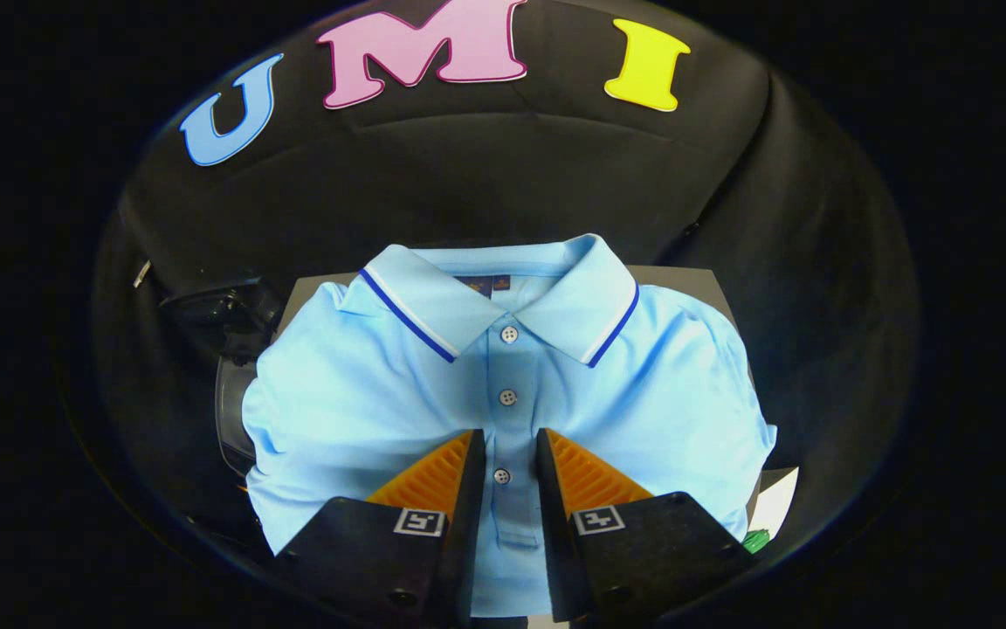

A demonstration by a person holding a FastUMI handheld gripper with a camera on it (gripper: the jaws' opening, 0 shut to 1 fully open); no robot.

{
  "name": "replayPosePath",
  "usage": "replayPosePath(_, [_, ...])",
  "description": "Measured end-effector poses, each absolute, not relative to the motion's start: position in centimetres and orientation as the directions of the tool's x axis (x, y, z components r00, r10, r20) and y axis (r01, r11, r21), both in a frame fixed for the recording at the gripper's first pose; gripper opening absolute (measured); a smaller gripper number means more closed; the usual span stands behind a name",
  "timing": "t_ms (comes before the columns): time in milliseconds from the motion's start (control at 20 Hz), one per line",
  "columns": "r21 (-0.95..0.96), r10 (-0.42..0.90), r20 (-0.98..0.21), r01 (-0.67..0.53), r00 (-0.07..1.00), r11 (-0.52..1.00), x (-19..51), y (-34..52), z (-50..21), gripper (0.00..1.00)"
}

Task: Put the clothes into the washing machine and then close the washing machine lid.

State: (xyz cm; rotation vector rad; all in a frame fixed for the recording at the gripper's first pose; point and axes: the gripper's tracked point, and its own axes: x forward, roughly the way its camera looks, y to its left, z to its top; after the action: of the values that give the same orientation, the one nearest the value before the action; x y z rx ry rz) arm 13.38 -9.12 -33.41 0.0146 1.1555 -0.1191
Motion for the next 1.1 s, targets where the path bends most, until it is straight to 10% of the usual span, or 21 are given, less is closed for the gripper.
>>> replayPosePath(50, [-0.048, -0.09, -0.907, 0.112, 0.41, 0.993, 13.3, -9.1, -33.1, 0.15])
replayPosePath(300, [-0.023, -0.071, -0.905, 0.119, 0.418, 0.993, 13.3, -9.1, -33.0, 0.06])
replayPosePath(1100, [0.079, 0.007, -0.818, 0.1, 0.576, 0.992, 14.5, -6.7, -26.6, 0.05])
